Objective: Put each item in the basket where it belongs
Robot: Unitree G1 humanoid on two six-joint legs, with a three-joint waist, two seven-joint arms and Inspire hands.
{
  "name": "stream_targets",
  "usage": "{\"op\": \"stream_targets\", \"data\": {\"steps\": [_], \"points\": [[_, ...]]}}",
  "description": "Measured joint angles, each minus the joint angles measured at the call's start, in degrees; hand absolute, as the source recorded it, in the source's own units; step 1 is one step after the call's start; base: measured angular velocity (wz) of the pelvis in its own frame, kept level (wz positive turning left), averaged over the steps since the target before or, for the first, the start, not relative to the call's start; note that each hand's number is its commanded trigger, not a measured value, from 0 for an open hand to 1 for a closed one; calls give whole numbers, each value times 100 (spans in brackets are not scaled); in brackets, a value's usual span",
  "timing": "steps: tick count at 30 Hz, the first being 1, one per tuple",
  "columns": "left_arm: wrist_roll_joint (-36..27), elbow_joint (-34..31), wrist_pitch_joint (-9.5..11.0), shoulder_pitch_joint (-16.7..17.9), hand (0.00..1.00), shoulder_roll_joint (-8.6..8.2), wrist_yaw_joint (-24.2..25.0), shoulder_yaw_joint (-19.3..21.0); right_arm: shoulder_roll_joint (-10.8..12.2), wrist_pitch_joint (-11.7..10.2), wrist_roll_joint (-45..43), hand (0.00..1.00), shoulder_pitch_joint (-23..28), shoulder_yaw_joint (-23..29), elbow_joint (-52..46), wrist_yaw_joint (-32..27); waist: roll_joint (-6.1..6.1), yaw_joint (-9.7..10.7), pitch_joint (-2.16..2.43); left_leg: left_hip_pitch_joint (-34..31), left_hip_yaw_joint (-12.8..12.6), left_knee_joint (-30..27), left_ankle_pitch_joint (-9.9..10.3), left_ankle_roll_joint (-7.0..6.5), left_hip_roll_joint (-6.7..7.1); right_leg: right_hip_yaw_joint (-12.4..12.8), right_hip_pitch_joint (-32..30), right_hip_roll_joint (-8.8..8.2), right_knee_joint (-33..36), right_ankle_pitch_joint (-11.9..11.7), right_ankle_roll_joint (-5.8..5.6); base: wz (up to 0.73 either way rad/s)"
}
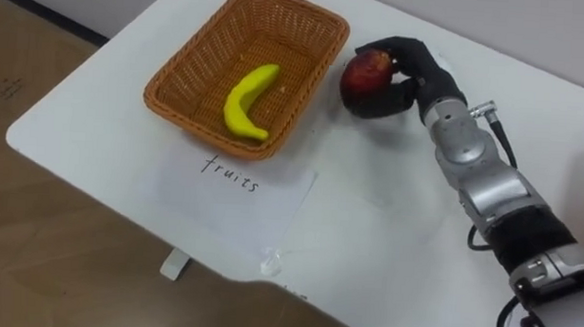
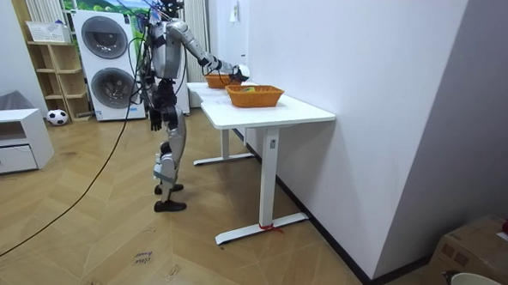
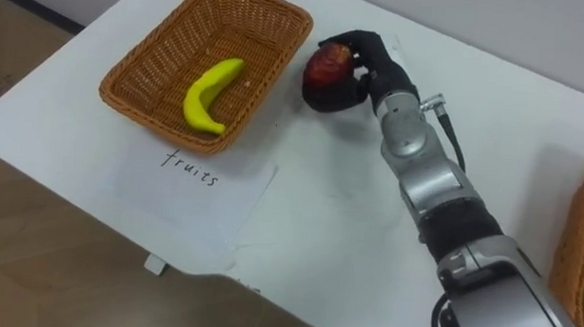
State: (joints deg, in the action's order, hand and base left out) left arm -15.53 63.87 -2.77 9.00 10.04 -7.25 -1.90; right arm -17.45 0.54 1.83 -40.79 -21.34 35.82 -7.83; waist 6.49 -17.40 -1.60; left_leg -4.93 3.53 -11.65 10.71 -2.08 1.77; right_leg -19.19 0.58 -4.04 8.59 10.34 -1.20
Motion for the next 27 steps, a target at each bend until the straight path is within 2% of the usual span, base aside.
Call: {"op": "stream_targets", "data": {"steps": [3, 6, 13, 18, 27], "points": [[2, -3, -58, 25, 0, 2, 5, 60, -3, 8, 8, 100, -39, 96, -141, -2, -8, 14, 2, 95, 2, 0, 0, 0, 3, -13, 98, -4, -4, 0, 0, 2], [11, -13, -70, 24, 0, 4, 3, 164, 6, 31, 4, 100, -39, 195, -295, -2, -13, 66, 2, 195, 27, 6, 0, 0, 5, -138, 224, -6, -6, 1, -1, 8], [284, -134, -97, 27, 0, 11, -8, 226, 8, 43, 3, 100, -39, 242, -506, -13, -9, 58, 20, 220, 21, -8, 0, 0, 3, -132, 245, -6, 5, 1, -1, 1], [286, -200, -105, 84, 0, 11, -44, 408, 1, 92, -10, 100, -39, 242, -673, -26, -12, 12, 133, 346, 48, -7, 0, 1, 4, -136, 383, -1, 6, 1, -1, 2], [788, -187, -201, 198, 0, 10, -86, 413, 18, 148, -12, 100, -39, 231, -1111, -12, -10, -48, 131, 502, 56, -4, 0, 1, 10, -183, 547, -9, 7, 1, -1, 0]]}}
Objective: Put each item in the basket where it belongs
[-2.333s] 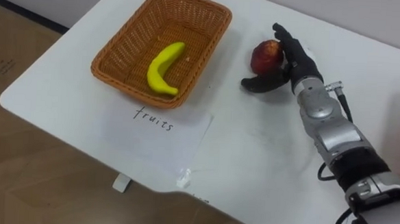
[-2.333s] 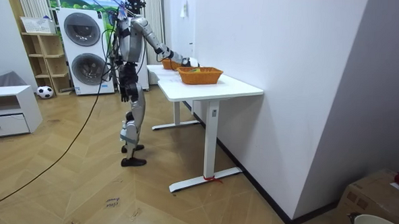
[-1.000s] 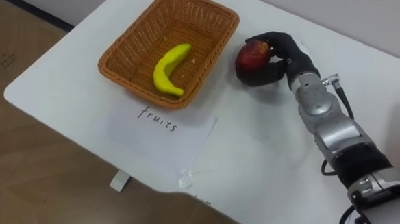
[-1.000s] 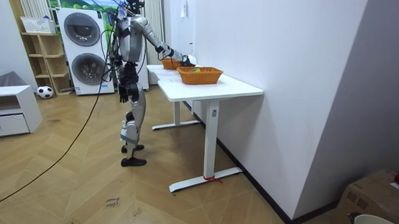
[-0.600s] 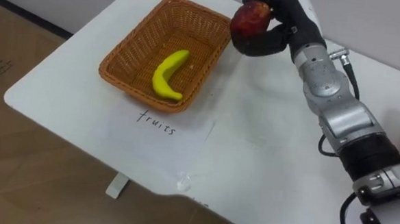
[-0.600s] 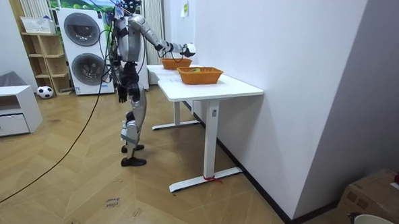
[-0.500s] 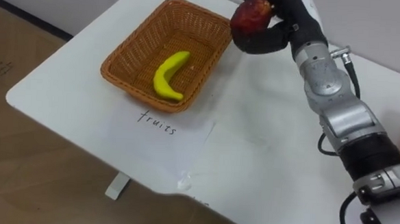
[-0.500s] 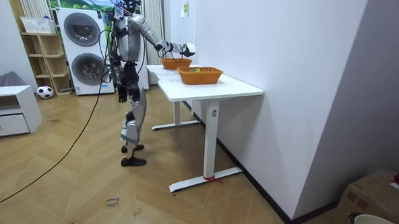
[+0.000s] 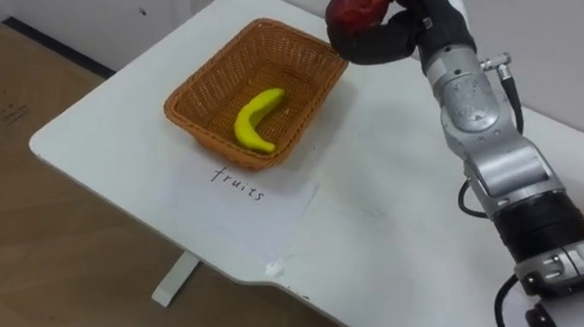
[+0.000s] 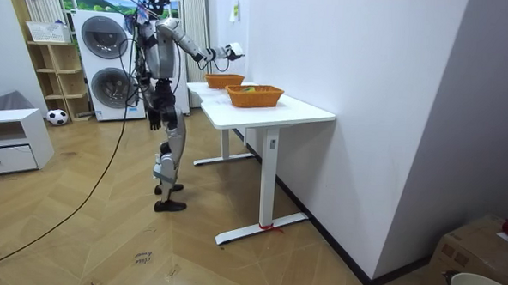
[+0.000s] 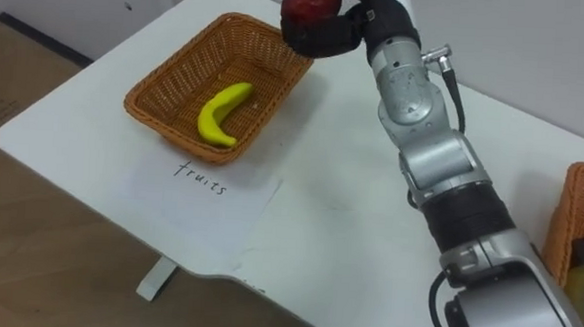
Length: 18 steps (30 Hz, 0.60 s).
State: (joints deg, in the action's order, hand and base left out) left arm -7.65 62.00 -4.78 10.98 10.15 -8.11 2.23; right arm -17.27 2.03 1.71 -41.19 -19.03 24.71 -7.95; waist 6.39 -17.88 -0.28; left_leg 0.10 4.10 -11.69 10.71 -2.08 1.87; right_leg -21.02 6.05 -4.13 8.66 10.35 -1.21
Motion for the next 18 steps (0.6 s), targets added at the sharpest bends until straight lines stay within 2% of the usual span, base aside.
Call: {"op": "stream_targets", "data": {"steps": [4, 7, 13, 18], "points": [[103, -2, -6, 119, 0, -1, 2, 0, 1, 5, 3, 100, 1, -35, -24, 10, 8, 12, -9, 61, 25, 12, 1, 0, -1, -55, 89, 0, 0, 0, -1, 4], [245, -6, -6, 142, 0, -4, 7, 77, 0, 5, 1, 100, 0, -40, -68, 62, 72, 2, -32, 49, 75, 43, 2, 2, -4, -99, 94, 12, 0, 1, -2, 7], [337, -10, -32, 153, 0, -3, 90, 160, 7, 12, 9, 100, 1, -266, -66, 76, 144, -158, -35, 60, 138, 18, 1, 2, 5, -105, 101, 12, -1, 1, -2, 5], [363, 40, -67, 203, 0, 35, 306, 224, 48, 59, -8, 100, 12, -436, -65, 61, 153, -287, -86, 123, 231, 21, 2, 2, 30, -103, 188, -2, -2, 2, -4, 9]]}}
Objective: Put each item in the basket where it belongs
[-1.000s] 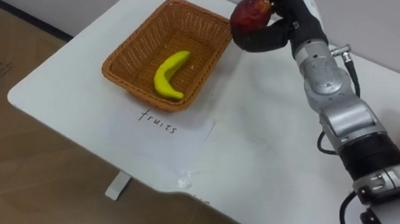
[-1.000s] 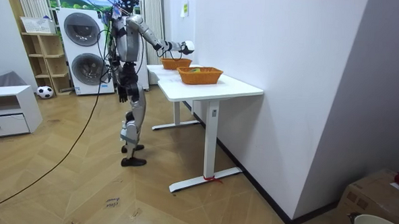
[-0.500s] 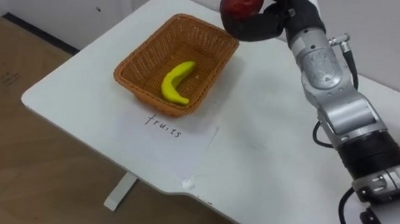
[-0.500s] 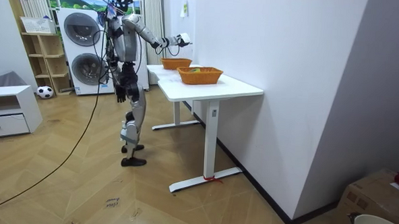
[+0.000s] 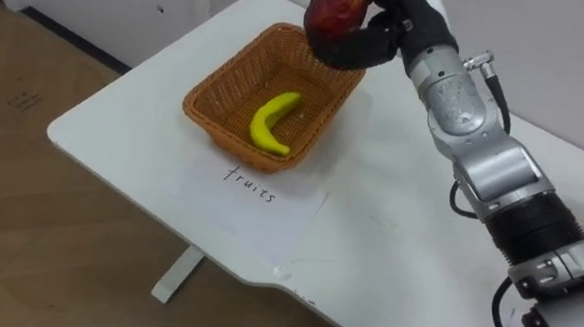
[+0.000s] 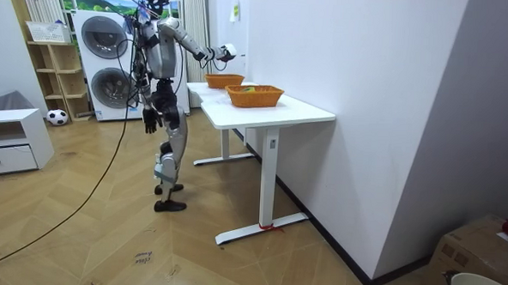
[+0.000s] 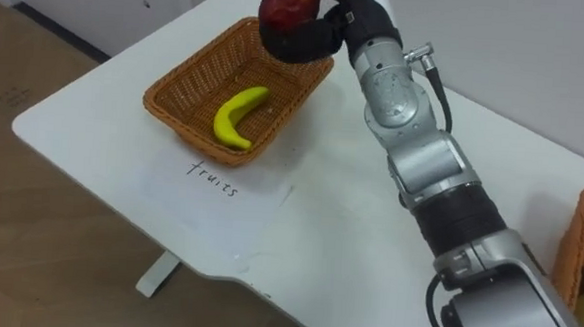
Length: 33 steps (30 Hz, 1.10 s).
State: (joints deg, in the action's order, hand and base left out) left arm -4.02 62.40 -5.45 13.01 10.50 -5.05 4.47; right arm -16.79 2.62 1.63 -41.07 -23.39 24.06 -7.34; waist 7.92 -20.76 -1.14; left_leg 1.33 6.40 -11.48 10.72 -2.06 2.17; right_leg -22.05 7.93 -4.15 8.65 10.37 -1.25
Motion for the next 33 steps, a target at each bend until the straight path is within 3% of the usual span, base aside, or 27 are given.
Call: {"op": "stream_targets", "data": {"steps": [10, 23, 33], "points": [[133, 175, -39, 5, 0, 31, 120, -2, 89, -10, 6, 100, 16, -73, 145, -8, -32, -161, -23, -5, -13, 11, 2, -5, 49, -4, 0, -75, 10, 29, -47, 1], [137, 176, -53, 26, 0, 48, 241, 62, 157, -2, 7, 100, 16, -238, 464, 4, -4, -319, -3, -15, -2, 6, 1, -12, 58, -30, -5, -62, 13, 29, -48, 1], [139, 176, -92, 40, 0, 45, 237, 112, 233, -2, 3, 100, 16, -249, 527, 3, 0, -328, -1, -80, 16, -15, 1, -12, 60, -173, -4, -67, 11, 29, -48, 3]]}}
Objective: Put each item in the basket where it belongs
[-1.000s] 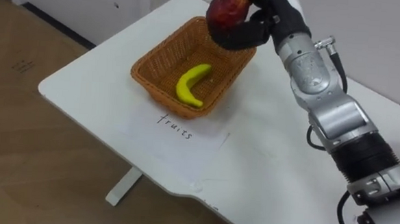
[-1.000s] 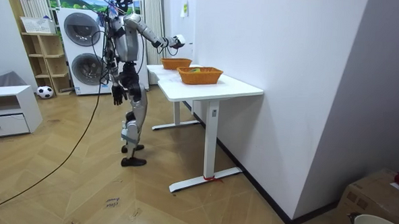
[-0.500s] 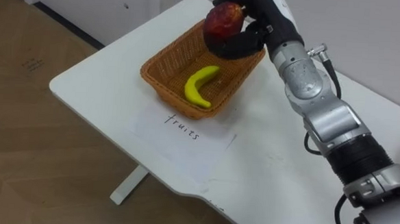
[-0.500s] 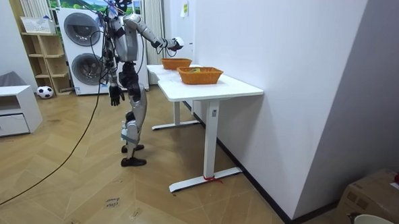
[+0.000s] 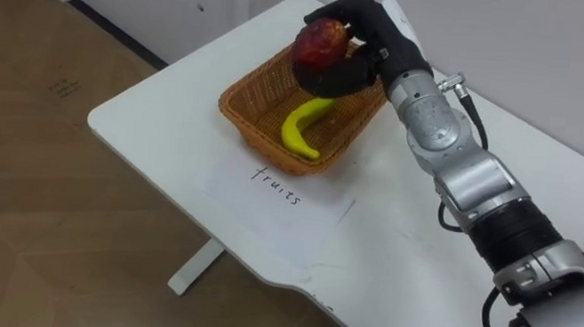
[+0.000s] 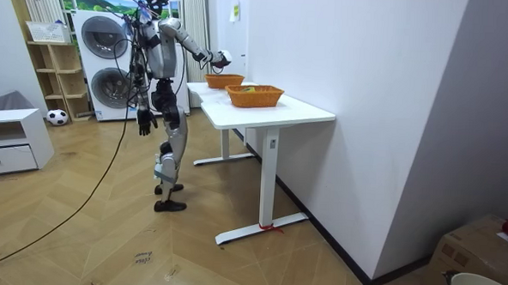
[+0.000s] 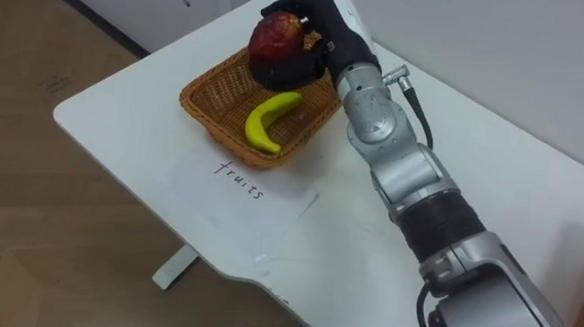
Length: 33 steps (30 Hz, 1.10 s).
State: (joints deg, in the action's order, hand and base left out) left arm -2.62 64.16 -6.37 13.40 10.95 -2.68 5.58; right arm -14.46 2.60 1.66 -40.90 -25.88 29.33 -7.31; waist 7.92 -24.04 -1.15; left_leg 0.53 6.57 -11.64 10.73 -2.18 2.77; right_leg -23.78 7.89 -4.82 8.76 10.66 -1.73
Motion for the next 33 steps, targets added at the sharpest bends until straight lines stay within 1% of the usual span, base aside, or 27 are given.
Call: {"op": "stream_targets", "data": {"steps": [2, 3, 4, 5, 6, 7, 8, 9, 17, 23, 33], "points": [[1, -2, -3, 1, 0, 0, -8, 20, 0, 2, 4, 100, 0, 0, 0, 0, 0, 1, 0, -2, -2, 1, 0, -1, 0, -16, 0, 2, 0, 0, 0, 0], [1, -2, -8, 1, 0, 0, -13, 43, 0, 2, 4, 81, 0, 0, 0, 0, 1, 0, 0, -4, -3, 1, 1, -1, 0, -20, 0, 2, 0, 0, 0, 0], [1, -2, -11, 2, 0, 0, -18, 48, 0, 2, 4, 67, 0, 0, 0, 0, 1, -1, 0, -5, -3, 1, 1, -1, 0, -22, 0, 1, 0, 0, 0, 0], [1, -2, -19, 3, 0, 0, -26, 58, 0, 2, 6, 57, 0, 0, 0, 0, 1, -5, 0, -5, -2, 0, 1, -1, 0, -25, 0, 2, 0, 0, 0, 0], [1, -2, -25, 5, 0, 0, -27, 65, 0, 2, 7, 30, 0, 0, 0, 0, 1, -8, 0, -5, -2, 0, 1, -1, 0, -25, 0, 2, 0, 0, 0, 0], [1, -2, -41, 8, 0, 0, -27, 83, 0, 2, 9, 15, 0, 0, 0, 0, 1, -9, 0, -5, -2, 0, 1, -1, 0, -25, -1, 2, 0, 0, 0, 0], [1, -4, -63, 11, 0, 0, -30, 103, 0, 2, 8, 6, 0, 0, 0, 0, 1, -8, 1, -5, -2, -1, 1, -1, 0, -30, 0, 2, 0, 0, 0, 0], [15, -5, -75, 12, 0, 0, -39, 106, 0, 2, 8, 0, 0, 0, 0, -2, 0, -6, 0, -6, -1, -1, 1, -1, 1, -40, 1, 1, 0, 0, 0, 0], [68, -16, -74, 11, 0, -1, -66, 104, 12, 1, 3, 0, 5, -23, 20, -9, 1, -5, 1, 0, -1, -6, 0, -1, 1, -50, 9, 1, 0, 0, 0, 0], [69, -33, -74, 12, 0, -6, -70, 105, 82, 1, -1, 0, 5, -22, 148, -8, 8, -3, 6, -1, -1, -6, 1, -1, -1, -51, 7, 3, 0, 0, -1, 0], [78, -126, -75, 9, 0, -9, -55, 102, 119, 1, 0, 0, 5, -22, 198, -2, 59, 0, 18, -15, -5, -10, 0, -1, -1, -38, -14, 1, -1, 0, 0, 0]]}}
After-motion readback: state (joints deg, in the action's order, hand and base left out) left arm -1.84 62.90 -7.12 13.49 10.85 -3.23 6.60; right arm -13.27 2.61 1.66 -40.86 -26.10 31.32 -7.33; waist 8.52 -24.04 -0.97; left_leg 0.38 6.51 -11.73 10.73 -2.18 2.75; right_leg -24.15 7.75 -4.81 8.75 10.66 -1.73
